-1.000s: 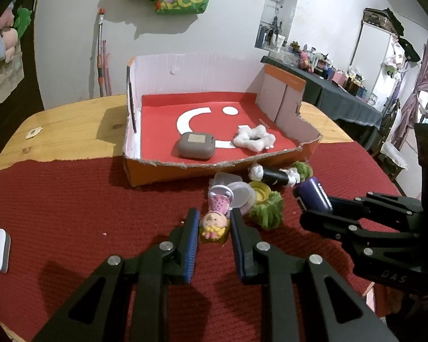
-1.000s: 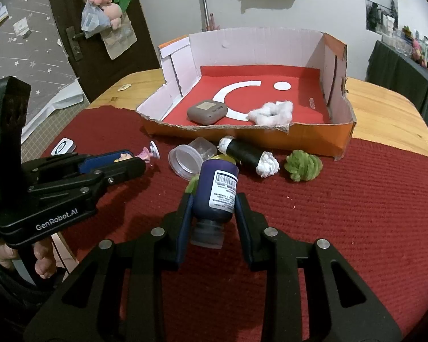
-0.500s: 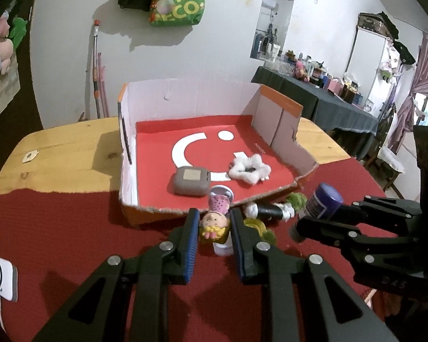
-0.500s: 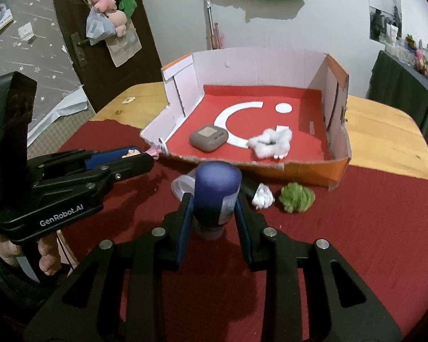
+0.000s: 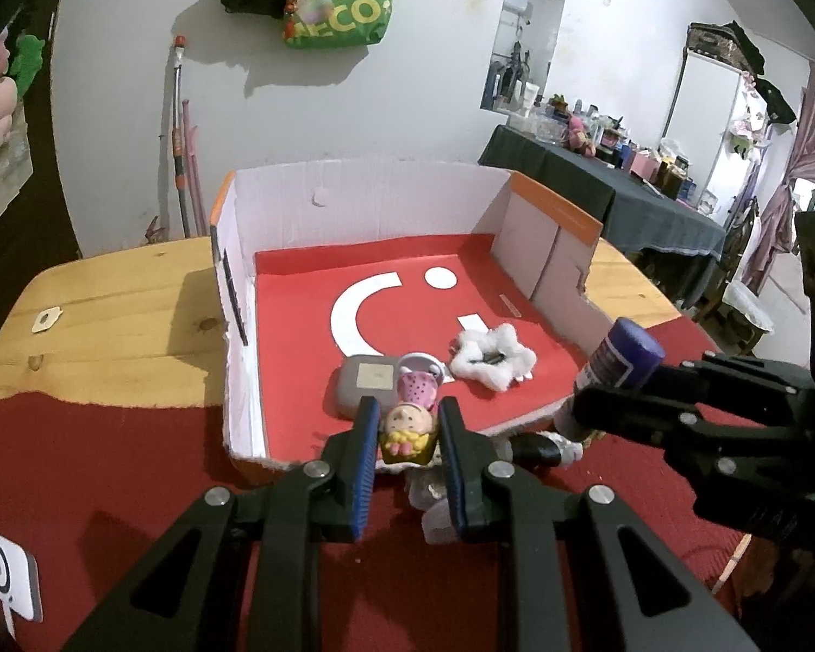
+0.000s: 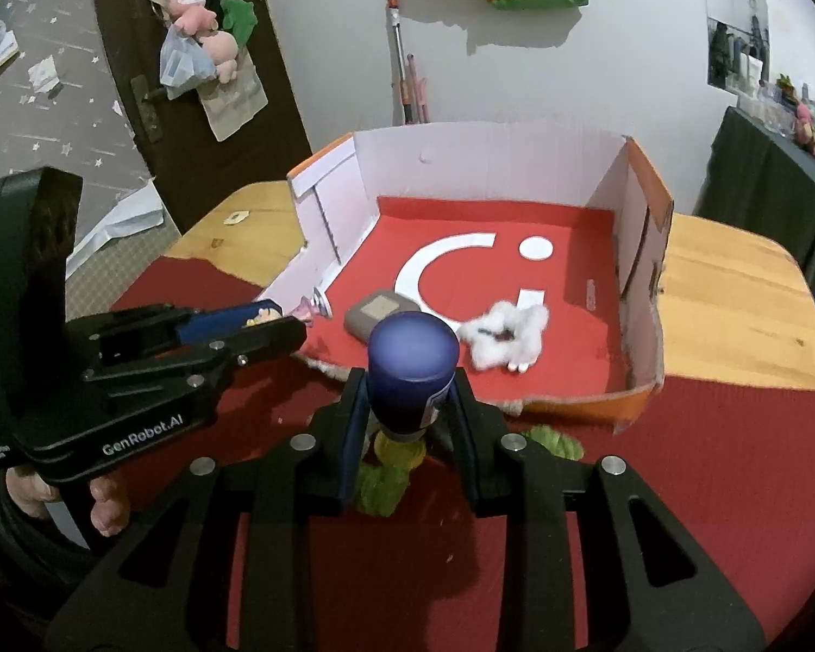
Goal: Organize objects
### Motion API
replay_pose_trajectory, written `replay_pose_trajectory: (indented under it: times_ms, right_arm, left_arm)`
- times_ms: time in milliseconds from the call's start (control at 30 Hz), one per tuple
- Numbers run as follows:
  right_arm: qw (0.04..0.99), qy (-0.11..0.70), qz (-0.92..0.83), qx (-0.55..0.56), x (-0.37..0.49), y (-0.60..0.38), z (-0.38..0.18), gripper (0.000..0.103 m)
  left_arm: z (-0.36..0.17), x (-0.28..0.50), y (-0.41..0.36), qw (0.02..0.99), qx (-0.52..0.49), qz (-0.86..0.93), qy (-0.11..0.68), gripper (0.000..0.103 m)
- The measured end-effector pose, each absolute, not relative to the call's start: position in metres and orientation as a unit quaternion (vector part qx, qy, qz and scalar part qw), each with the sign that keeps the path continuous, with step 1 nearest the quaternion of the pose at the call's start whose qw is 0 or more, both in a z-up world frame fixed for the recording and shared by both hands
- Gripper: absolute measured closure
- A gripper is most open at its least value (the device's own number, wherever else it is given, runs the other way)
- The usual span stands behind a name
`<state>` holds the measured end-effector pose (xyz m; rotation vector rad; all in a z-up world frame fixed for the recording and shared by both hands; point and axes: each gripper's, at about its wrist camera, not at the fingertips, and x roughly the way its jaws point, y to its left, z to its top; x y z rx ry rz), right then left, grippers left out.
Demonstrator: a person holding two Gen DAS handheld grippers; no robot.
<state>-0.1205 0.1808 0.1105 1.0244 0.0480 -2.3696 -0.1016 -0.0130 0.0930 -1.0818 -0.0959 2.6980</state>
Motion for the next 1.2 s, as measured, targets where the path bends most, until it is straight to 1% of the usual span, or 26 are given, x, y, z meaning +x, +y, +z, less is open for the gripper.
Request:
replay_pose_trajectory:
  times_ms: [233,567,1200]
  right_arm:
    - [0.275,0.021,-0.880,0.386,-0.139,0.176,0.109,0.076]
    - [0.273,0.015,-0.871,0.408,-0.159,0.174,0.090,0.076]
    - [0.278,0.023,-0.856,0.435,-0.177,0.167,0.067,0.076]
  left_arm:
    - [0.088,-0.116,-0.012,0.123,-0.381,0.916,-0.033,0.080]
    - [0.075,-0.129,-0.008,0.137,-0.401,0.905,-0.037,0.080]
    - [0.049,-0.145,-0.001,0.156,-0.438,0.885,-0.039,0.080]
